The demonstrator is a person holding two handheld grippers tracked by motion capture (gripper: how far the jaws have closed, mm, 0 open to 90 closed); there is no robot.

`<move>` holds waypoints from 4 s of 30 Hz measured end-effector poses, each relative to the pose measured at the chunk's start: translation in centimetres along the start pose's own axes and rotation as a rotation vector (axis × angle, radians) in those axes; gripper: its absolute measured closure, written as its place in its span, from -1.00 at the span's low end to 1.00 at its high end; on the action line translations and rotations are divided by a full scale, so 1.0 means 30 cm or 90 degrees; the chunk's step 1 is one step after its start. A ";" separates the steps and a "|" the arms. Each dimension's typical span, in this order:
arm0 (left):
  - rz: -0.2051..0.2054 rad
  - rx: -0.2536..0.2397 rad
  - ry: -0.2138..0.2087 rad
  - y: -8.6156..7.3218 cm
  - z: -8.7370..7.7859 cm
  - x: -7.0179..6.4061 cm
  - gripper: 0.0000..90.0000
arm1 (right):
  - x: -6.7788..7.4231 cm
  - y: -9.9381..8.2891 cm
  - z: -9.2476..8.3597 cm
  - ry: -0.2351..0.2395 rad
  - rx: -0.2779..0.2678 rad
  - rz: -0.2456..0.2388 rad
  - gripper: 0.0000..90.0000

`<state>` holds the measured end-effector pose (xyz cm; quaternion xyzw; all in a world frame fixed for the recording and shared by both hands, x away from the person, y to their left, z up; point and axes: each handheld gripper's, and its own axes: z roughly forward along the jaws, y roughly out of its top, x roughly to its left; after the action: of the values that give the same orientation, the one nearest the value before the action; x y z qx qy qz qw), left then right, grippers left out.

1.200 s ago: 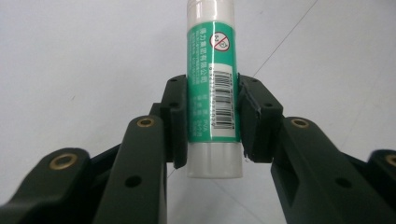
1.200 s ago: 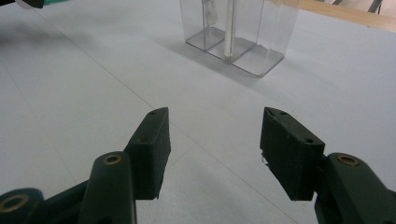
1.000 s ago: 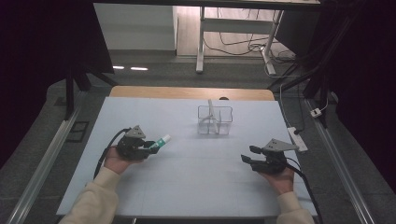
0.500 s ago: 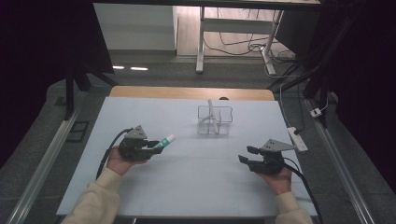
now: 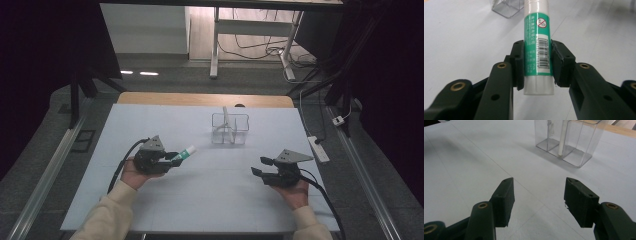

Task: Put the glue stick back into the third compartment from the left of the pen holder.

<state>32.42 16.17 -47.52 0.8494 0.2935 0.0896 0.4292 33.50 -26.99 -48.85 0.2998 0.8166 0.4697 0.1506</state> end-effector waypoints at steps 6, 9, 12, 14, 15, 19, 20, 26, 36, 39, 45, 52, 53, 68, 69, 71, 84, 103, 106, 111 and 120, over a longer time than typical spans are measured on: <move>0.009 -0.002 -0.009 0.014 0.015 -0.017 0.45 | 0.006 0.002 0.007 0.005 0.005 0.001 -0.10; 0.013 -0.002 -0.011 0.020 0.023 -0.026 0.45 | 0.008 0.002 0.009 0.006 0.002 0.002 -0.10; 0.017 -0.003 -0.014 0.025 0.028 -0.034 0.45 | 0.010 0.003 0.008 0.008 0.003 0.001 -0.10; 0.019 -0.004 -0.017 0.029 0.031 -0.039 0.45 | 0.011 0.004 0.009 0.011 0.002 0.003 -0.10; 0.021 -0.005 -0.017 0.031 0.033 -0.041 0.45 | 0.012 0.005 0.010 0.012 0.002 0.003 -0.10; 0.026 -0.005 -0.021 0.038 0.040 -0.049 0.45 | 0.018 0.006 0.014 0.013 0.004 0.000 -0.11; 0.027 -0.006 -0.022 0.039 0.043 -0.052 0.45 | 0.020 0.007 0.015 0.014 0.001 0.000 -0.11; 0.034 -0.003 -0.027 0.047 0.057 -0.063 0.45 | 0.032 0.011 0.028 0.023 0.013 -0.005 -0.12; 0.046 0.003 -0.035 0.060 0.085 -0.085 0.45 | 0.056 0.018 0.054 0.046 0.018 -0.003 -0.14; 0.050 0.004 -0.037 0.066 0.096 -0.092 0.45 | 0.064 0.025 0.062 0.055 0.015 0.002 -0.15; 0.057 0.003 -0.042 0.082 0.123 -0.111 0.45 | 0.092 0.042 0.091 0.082 0.004 0.010 -0.16; 0.067 0.002 -0.044 0.092 0.142 -0.127 0.45 | 0.117 0.054 0.119 0.096 0.010 0.004 -0.16; 0.068 0.002 -0.044 0.093 0.143 -0.128 0.45 | 0.119 0.055 0.120 0.097 0.010 0.005 -0.16; 0.076 -0.009 -0.049 0.112 0.178 -0.156 0.45 | 0.131 0.076 0.142 0.111 -0.006 0.019 -0.17; 0.078 -0.008 -0.050 0.113 0.181 -0.158 0.45 | 0.132 0.078 0.145 0.112 -0.009 0.020 -0.17; 0.081 -0.007 -0.053 0.115 0.187 -0.162 0.45 | 0.133 0.082 0.150 0.113 -0.010 0.021 -0.17; 0.098 -0.006 -0.068 0.126 0.216 -0.191 0.45 | 0.140 0.095 0.173 0.126 -0.022 0.034 -0.15; 0.126 0.007 -0.069 0.128 0.240 -0.208 0.45 | 0.152 0.106 0.176 0.159 -0.032 0.043 0.04; 0.131 0.011 -0.063 0.128 0.244 -0.213 0.45 | 0.154 0.114 0.168 0.160 -0.045 0.050 0.09; 0.145 0.020 -0.046 0.131 0.248 -0.221 0.45 | 0.155 0.120 0.168 0.161 -0.057 0.062 0.12; 0.169 0.042 -0.019 0.134 0.268 -0.242 0.45 | 0.158 0.124 0.168 0.163 -0.070 0.054 0.19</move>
<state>31.49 4.72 -48.59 0.8957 0.1747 0.1232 0.3898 33.77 -19.18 -48.07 0.2626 0.7887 0.5543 0.0415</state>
